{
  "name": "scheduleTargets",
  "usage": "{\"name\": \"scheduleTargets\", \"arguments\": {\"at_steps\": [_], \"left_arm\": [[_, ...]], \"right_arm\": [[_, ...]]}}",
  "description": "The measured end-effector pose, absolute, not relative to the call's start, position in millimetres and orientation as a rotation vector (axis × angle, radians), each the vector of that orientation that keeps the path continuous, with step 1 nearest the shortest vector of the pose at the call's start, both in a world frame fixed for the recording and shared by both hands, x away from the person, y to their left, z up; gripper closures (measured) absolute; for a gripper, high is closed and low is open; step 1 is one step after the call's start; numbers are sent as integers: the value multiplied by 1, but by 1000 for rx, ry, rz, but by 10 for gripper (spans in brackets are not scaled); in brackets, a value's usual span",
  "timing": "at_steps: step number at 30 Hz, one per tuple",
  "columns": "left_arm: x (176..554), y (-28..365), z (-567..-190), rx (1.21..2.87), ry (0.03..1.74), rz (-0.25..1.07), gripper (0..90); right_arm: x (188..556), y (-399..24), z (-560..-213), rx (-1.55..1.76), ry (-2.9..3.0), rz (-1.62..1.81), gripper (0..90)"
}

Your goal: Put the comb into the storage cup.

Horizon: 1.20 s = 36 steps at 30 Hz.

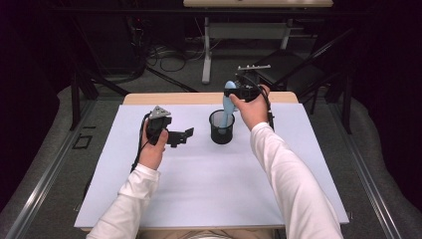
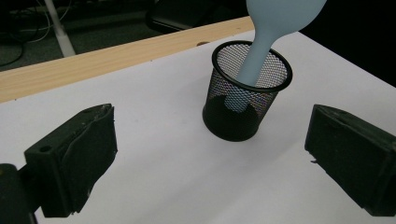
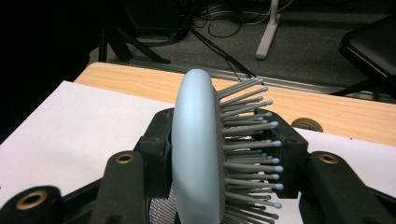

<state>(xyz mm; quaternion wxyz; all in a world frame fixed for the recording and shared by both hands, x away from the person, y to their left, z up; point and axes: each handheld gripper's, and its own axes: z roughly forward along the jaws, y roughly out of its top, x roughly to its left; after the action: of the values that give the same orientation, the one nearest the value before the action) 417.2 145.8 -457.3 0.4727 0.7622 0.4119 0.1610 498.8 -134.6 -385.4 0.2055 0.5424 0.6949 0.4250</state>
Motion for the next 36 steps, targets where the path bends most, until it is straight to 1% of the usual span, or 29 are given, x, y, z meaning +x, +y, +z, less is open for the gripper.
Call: {"name": "scheduleTargets", "arguments": {"at_steps": [36], "left_arm": [[417, 146, -457, 1865, 1009, 396, 25]], "right_arm": [[500, -127, -397, 1481, 1989, 1143, 495]]}}
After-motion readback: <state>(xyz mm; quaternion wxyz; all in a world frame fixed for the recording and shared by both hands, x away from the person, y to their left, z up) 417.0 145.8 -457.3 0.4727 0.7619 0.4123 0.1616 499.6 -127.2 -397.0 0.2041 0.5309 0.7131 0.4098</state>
